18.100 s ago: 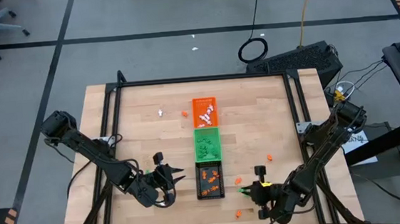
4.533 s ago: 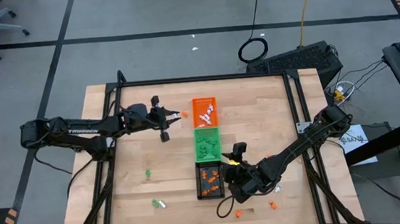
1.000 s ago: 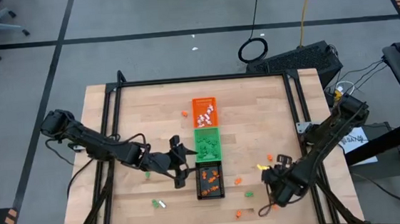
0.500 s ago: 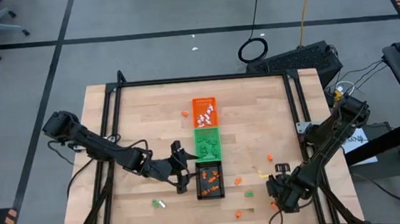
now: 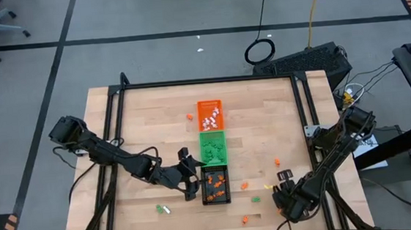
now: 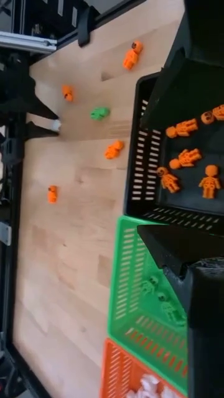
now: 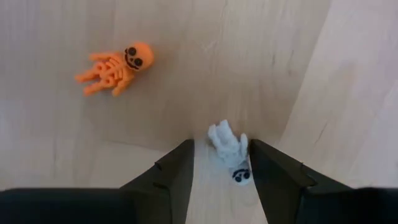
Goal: Sort Halloween decoration
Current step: Put the white skeleton toy into the orange bin
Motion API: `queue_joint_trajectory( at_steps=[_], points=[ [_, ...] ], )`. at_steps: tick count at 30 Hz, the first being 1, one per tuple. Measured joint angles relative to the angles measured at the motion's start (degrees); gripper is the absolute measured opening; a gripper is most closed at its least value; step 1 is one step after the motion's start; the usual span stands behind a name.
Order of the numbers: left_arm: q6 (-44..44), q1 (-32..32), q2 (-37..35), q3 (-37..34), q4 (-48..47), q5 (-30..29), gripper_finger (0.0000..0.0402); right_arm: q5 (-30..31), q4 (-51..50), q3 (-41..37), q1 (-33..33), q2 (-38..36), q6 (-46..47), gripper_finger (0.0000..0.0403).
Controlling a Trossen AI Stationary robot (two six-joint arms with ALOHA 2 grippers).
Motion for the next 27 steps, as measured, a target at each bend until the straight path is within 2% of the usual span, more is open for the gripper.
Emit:
queue_joint_trajectory(
  at_steps=[13,18,22,27],
  points=[
    [-0.33,-1.07,0.03,0.00,0.07,-1.01,0.0265,-0.17,0.05,-0.13,-1.45,0.07,0.43,0.0013],
    [-0.28,-1.03,0.03,0.00,0.21,-1.40,0.0265,-0.24,0.87,-0.41,-2.62,-2.00,0.55,0.0010],
    [0.68,-1.03,0.01,0.00,0.03,-1.83,0.0265,2.03,1.75,-0.45,-4.58,-5.35,0.49,0.0011],
    [4.39,-0.96,0.01,0.00,0.05,-5.72,0.0265,6.65,1.80,-0.38,-7.51,-9.48,-3.77,0.0010]
  ],
)
